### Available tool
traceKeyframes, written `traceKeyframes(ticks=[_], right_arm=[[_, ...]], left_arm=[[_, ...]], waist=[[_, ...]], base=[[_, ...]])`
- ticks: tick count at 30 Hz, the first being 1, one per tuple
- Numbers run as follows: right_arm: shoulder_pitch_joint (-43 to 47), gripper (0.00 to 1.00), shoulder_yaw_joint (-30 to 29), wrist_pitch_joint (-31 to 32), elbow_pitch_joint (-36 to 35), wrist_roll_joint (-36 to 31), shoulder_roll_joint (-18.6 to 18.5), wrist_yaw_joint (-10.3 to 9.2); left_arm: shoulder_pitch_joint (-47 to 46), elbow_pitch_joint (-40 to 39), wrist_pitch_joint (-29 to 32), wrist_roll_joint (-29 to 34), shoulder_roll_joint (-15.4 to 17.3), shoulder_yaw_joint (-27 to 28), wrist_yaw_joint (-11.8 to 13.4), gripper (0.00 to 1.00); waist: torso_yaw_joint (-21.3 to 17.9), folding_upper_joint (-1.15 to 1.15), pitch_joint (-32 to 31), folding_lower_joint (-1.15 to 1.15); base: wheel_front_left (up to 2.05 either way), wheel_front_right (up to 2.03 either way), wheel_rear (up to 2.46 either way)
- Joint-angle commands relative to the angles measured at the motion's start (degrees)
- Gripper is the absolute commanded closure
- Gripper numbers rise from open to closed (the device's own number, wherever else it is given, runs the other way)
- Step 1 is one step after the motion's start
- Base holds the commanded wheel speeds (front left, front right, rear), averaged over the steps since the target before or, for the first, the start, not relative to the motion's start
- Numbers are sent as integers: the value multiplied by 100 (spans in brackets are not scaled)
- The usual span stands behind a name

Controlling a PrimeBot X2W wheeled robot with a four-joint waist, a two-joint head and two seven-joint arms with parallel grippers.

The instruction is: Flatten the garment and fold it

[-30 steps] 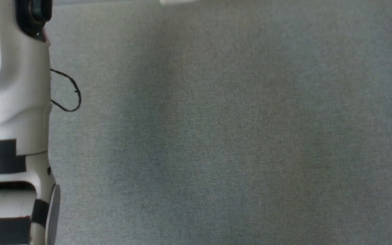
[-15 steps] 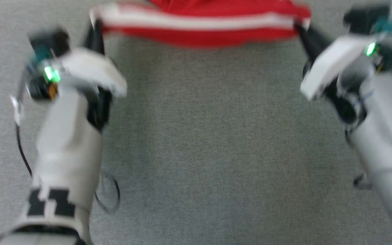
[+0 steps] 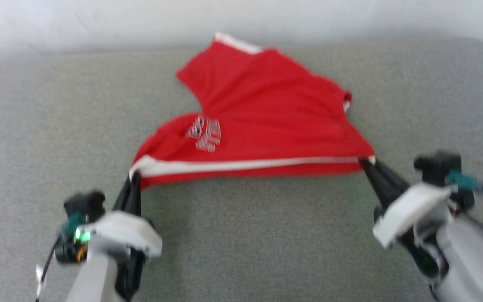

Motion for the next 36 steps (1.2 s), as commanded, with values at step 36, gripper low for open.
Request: traceKeyframes(ticks=[36], right_arm=[[967,99,-1311,2369,-1633,-753,1328,-13]], left_arm=[[-1239,-1314,3793,-249,600,-540,490,100]], waist=[[-567,0,381,2]], base=[[0,0,0]])
